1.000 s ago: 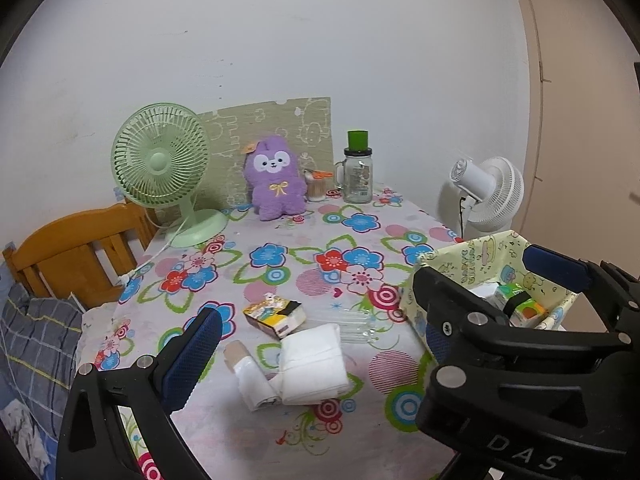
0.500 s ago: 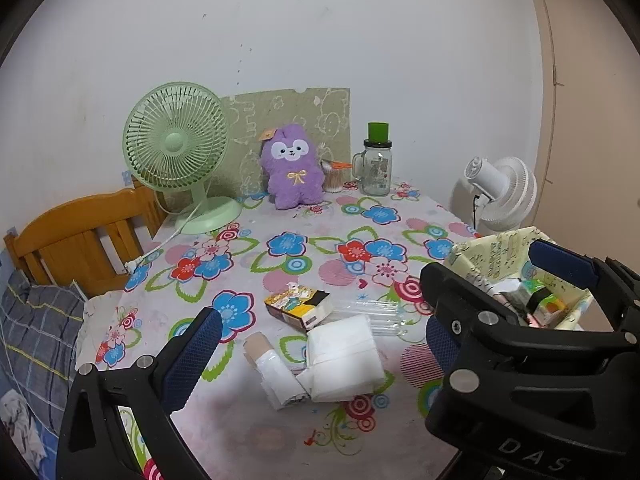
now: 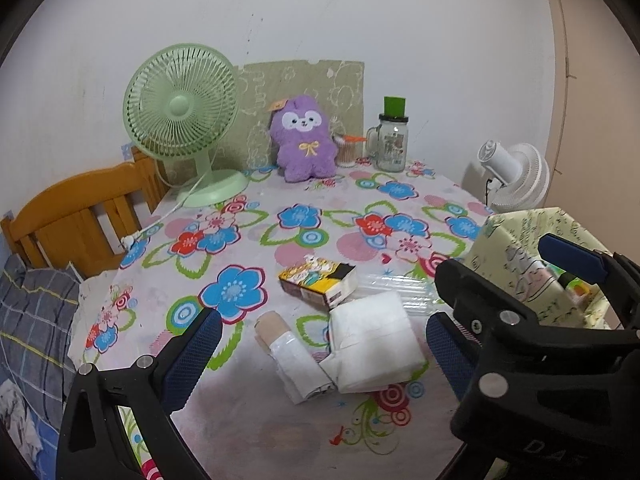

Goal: Organize soft objects
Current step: 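Lower the left tool onto the white rolled cloth and close it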

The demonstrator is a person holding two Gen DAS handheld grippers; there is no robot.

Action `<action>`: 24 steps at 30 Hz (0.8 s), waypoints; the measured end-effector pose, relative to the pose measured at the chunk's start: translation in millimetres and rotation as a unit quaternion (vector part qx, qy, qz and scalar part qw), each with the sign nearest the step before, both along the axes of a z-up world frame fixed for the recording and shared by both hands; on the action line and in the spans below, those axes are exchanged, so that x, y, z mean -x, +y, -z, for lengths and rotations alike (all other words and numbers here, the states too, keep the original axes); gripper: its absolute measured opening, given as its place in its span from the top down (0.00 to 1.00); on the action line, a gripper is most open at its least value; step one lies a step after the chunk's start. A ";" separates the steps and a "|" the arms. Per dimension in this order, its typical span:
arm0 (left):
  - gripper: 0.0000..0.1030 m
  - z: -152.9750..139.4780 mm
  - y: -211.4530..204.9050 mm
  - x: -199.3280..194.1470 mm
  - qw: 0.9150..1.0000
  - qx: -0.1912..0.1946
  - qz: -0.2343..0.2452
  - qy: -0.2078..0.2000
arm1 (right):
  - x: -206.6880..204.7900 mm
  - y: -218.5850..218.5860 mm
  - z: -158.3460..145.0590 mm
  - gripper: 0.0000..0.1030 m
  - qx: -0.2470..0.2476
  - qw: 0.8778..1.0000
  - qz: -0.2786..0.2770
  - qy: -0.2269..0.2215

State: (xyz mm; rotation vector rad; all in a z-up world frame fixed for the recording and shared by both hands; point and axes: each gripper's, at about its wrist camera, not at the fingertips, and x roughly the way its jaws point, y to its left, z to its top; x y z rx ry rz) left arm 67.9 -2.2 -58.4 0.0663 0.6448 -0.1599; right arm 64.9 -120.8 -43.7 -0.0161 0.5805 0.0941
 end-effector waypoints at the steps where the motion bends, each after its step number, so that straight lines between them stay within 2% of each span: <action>1: 0.00 2.8 1.4 -1.6 1.000 0.001 -0.001 0.003 | -2.1 0.5 2.0 0.05 0.001 1.000 0.000 0.003; 15: 0.01 37.3 17.1 -25.2 0.999 0.007 -0.022 0.044 | -29.1 13.1 33.8 0.05 0.013 0.999 -0.006 0.043; 24: 0.14 52.9 26.6 -40.4 0.997 0.001 -0.033 0.064 | -48.0 20.8 52.0 0.05 0.005 0.998 -0.001 0.068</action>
